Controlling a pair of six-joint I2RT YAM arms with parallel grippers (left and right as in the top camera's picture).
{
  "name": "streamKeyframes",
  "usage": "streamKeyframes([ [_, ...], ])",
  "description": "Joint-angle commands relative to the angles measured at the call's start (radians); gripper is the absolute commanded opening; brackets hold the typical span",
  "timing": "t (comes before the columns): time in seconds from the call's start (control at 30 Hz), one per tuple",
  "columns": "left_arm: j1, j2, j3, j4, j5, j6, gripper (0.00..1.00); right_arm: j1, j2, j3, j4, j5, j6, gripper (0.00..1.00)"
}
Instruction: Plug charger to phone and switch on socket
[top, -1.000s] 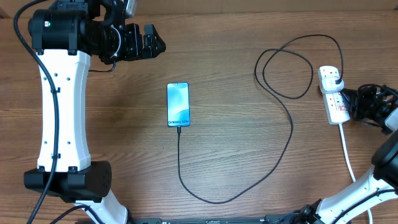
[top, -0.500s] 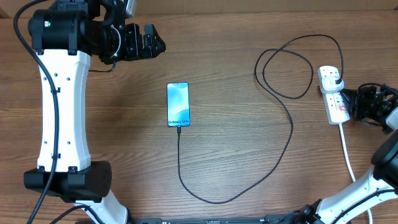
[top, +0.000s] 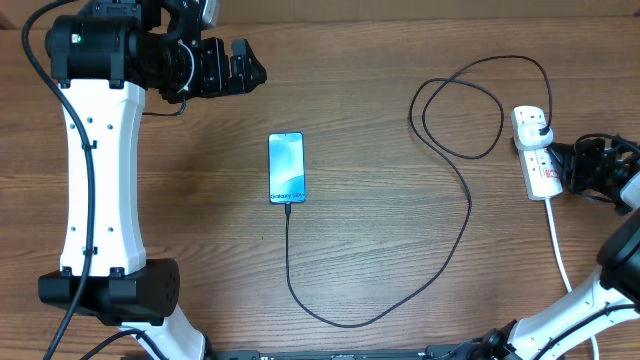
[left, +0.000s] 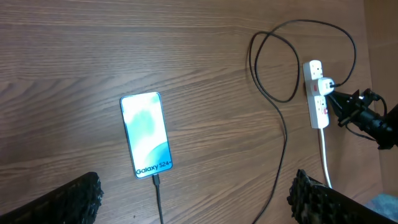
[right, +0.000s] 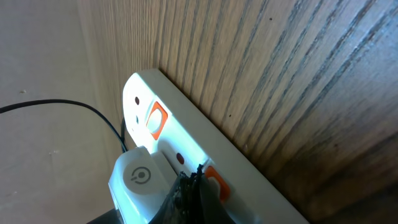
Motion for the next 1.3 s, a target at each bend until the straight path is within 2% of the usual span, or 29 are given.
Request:
streamKeyframes([
  [0.0, -0.006, -0.017, 0.005, -0.002, 0.004, 0.001, 1.00, 0.039, 0.012, -0.040, -0.041, 0.011, -0.012, 0.04],
  [0.57, -0.006, -0.017, 0.005, -0.002, 0.004, 0.001, 0.99, 0.038, 0.012, -0.040, -0.046, 0.059, -0.011, 0.04],
  [0.8, -0.006, -0.017, 0.005, -0.002, 0.004, 0.001, 0.99, -0.052, -0.020, -0.021, -0.013, 0.048, 0.027, 0.04],
  [1.03, -0.006, -0.017, 0.005, -0.002, 0.004, 0.001, 0.99, -0.151, -0.188, 0.000, -0.035, -0.040, 0.026, 0.04],
  [1.27, -0.006, -0.017, 0.005, -0.002, 0.004, 0.001, 1.00, -0.144, -0.425, 0.002, -0.106, -0.100, -0.002, 0.04],
])
